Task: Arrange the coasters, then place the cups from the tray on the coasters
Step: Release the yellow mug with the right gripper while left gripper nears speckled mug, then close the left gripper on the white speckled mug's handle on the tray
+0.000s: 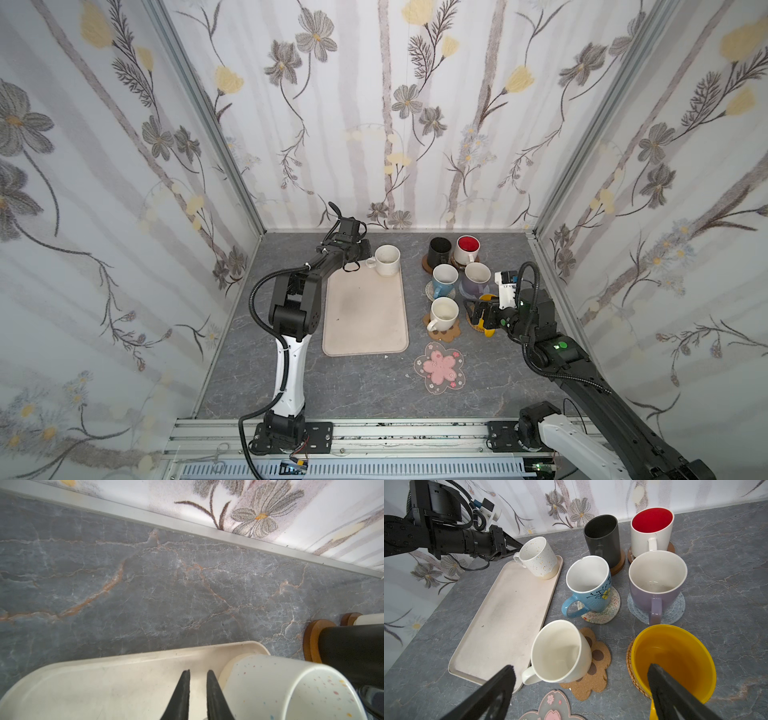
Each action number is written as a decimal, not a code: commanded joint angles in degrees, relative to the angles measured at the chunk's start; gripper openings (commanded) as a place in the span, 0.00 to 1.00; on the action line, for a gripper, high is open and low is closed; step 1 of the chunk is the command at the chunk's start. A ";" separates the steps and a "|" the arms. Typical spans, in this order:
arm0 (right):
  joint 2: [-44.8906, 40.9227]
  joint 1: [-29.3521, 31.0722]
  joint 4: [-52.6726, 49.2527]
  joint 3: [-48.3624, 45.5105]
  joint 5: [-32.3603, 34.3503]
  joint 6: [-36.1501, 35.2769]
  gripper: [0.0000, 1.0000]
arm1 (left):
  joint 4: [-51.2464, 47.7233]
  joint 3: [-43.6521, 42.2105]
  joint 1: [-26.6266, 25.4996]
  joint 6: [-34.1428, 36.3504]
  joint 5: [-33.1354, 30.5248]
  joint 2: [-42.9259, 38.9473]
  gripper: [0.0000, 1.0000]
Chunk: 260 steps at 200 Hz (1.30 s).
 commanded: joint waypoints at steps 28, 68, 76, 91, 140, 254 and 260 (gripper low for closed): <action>-0.62 -0.01 3.43 -0.86 -2.15 0.10 1.00 | -0.08 -5.67 -1.91 -0.47 -2.46 -4.16 0.17; -0.78 -0.05 4.13 -1.28 -3.25 0.21 1.00 | 0.00 -10.27 -3.46 -1.01 -3.72 -7.70 0.19; -0.65 0.01 4.28 -1.42 -3.46 0.28 1.00 | 0.00 -11.09 -3.60 -1.01 -4.07 -8.43 0.20; -0.61 0.05 4.33 -1.43 -3.71 0.25 1.00 | 0.00 -12.35 -3.61 -0.97 -4.44 -9.72 0.25; -0.92 0.06 4.51 -1.69 -4.16 0.28 1.00 | -0.08 -13.72 -3.59 5.88 -1.39 -13.15 0.45; -0.51 0.11 4.60 -1.53 -4.02 0.28 1.00 | -1.23 -13.28 -3.94 21.00 6.67 -11.84 0.40; -0.32 0.08 4.69 -1.43 -4.04 0.24 1.00 | -1.31 -13.11 -4.02 21.22 6.67 -11.46 0.40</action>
